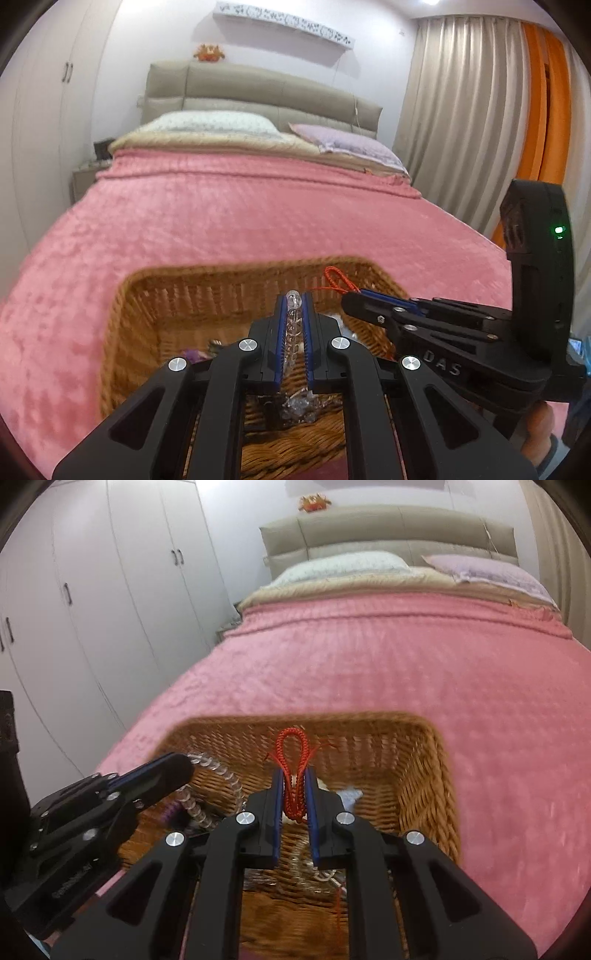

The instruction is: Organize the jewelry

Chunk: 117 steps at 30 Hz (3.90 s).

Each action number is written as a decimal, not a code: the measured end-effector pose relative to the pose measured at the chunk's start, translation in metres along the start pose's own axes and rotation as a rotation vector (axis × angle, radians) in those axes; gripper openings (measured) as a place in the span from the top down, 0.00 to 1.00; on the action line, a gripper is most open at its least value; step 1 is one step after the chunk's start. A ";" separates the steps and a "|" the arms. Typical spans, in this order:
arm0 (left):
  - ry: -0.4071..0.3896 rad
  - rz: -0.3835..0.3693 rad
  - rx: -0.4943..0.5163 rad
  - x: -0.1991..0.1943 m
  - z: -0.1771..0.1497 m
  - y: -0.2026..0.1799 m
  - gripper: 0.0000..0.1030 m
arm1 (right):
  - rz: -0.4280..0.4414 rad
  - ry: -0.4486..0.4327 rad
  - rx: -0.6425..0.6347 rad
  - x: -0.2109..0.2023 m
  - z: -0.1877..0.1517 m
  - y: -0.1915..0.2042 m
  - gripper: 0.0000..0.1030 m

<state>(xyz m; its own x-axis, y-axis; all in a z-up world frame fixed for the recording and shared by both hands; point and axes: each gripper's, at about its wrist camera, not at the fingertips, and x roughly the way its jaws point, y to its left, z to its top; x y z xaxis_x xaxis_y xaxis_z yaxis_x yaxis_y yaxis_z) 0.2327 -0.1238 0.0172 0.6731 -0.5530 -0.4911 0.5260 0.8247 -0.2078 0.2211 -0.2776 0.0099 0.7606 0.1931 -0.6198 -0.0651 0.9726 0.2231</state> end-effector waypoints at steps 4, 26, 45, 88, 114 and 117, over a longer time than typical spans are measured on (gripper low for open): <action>0.014 0.003 -0.002 0.003 -0.003 0.004 0.92 | -0.007 0.034 0.014 0.008 -0.005 -0.005 0.89; -0.299 0.209 0.003 -0.175 -0.032 -0.028 0.14 | -0.030 -0.250 -0.001 -0.150 -0.049 0.024 0.39; -0.433 0.522 0.016 -0.226 -0.114 -0.051 0.08 | -0.250 -0.430 -0.141 -0.188 -0.133 0.069 0.20; -0.290 0.516 0.041 -0.185 -0.130 -0.042 0.07 | -0.195 -0.370 -0.065 -0.167 -0.146 0.048 0.17; -0.282 0.512 0.033 -0.185 -0.129 -0.040 0.07 | -0.194 -0.360 -0.085 -0.165 -0.147 0.052 0.15; -0.281 0.512 0.032 -0.185 -0.128 -0.040 0.07 | -0.193 -0.357 -0.082 -0.163 -0.146 0.052 0.15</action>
<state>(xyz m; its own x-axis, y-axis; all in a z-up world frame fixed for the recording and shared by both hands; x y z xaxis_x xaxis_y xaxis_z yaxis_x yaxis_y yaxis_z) 0.0200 -0.0394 0.0079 0.9555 -0.0992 -0.2777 0.1101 0.9936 0.0242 -0.0013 -0.2398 0.0126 0.9393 -0.0363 -0.3411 0.0597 0.9965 0.0585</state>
